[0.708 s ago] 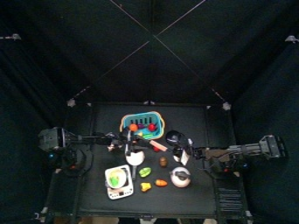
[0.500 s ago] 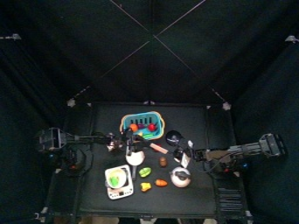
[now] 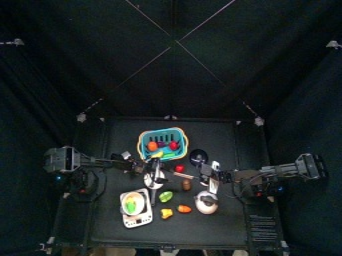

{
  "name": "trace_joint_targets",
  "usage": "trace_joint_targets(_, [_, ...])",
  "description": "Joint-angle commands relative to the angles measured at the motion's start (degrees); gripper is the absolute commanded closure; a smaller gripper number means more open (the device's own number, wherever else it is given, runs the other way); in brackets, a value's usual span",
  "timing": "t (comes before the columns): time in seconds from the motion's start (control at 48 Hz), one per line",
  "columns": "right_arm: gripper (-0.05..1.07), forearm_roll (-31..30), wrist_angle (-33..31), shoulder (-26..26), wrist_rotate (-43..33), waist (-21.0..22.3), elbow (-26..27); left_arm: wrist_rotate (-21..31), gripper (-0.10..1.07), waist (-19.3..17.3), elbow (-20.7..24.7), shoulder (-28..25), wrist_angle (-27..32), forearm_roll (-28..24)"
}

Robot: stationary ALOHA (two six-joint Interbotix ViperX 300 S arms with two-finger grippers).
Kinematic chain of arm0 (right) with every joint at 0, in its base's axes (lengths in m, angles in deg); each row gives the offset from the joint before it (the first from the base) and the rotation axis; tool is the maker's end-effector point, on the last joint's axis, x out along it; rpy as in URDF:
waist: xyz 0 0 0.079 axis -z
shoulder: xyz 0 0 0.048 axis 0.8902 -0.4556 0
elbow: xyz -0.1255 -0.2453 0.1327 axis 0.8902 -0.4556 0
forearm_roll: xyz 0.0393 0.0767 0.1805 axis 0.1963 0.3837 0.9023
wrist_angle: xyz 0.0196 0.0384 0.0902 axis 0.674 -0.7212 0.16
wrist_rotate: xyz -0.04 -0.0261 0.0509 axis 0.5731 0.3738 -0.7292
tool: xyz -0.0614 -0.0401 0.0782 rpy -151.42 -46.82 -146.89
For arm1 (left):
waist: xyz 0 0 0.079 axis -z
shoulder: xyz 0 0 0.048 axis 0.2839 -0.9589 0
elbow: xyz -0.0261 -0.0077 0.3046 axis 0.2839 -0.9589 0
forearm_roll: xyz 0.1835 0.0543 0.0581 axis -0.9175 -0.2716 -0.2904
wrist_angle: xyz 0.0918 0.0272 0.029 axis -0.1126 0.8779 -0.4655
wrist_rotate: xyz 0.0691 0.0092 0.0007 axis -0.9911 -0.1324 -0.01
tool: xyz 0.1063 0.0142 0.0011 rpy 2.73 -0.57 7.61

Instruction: Cut kiwi

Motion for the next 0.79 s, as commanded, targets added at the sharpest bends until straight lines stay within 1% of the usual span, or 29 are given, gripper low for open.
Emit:
trace_joint_targets(0.0, [0.70, 0.3, 0.9, -0.3, 0.1, -0.4, 0.7, -0.1, 0.13, 0.0, 1.7, 0.2, -0.2, 0.2])
trace_joint_targets(0.104, [0.70, 1.9, 0.1, -0.5, 0.0, -0.4, 0.1, -0.1, 0.13, -0.1, 1.1, 1.1, -0.2, 0.2])
trace_joint_targets(0.167, [0.70, 4.0, -2.2, -0.4, 0.0, -0.5, -0.8, -0.1, 0.13, -0.1, 0.1, 3.0, -0.2, 0.2])
trace_joint_targets(0.333, [0.70, 4.0, -3.1, -0.4, 0.2, -0.4, -0.5, -0.1, 0.13, 0.3, -1.5, 5.2, -0.2, 0.1])
trace_joint_targets(0.417, [0.70, 3.1, -2.5, -0.4, 0.3, -0.3, 0.0, 0.0, 0.13, 0.4, -1.2, 4.2, -0.2, -0.1])
trace_joint_targets(0.583, [0.70, 1.9, -1.1, -0.6, 0.3, -0.4, 0.4, 0.0, 0.13, 0.4, 1.6, 0.7, -0.2, 0.5])
trace_joint_targets(0.771, [0.70, 1.7, 0.8, -0.6, 0.3, -0.6, 0.5, 0.1, 0.14, 0.4, 3.4, -2.6, -0.1, 0.5])
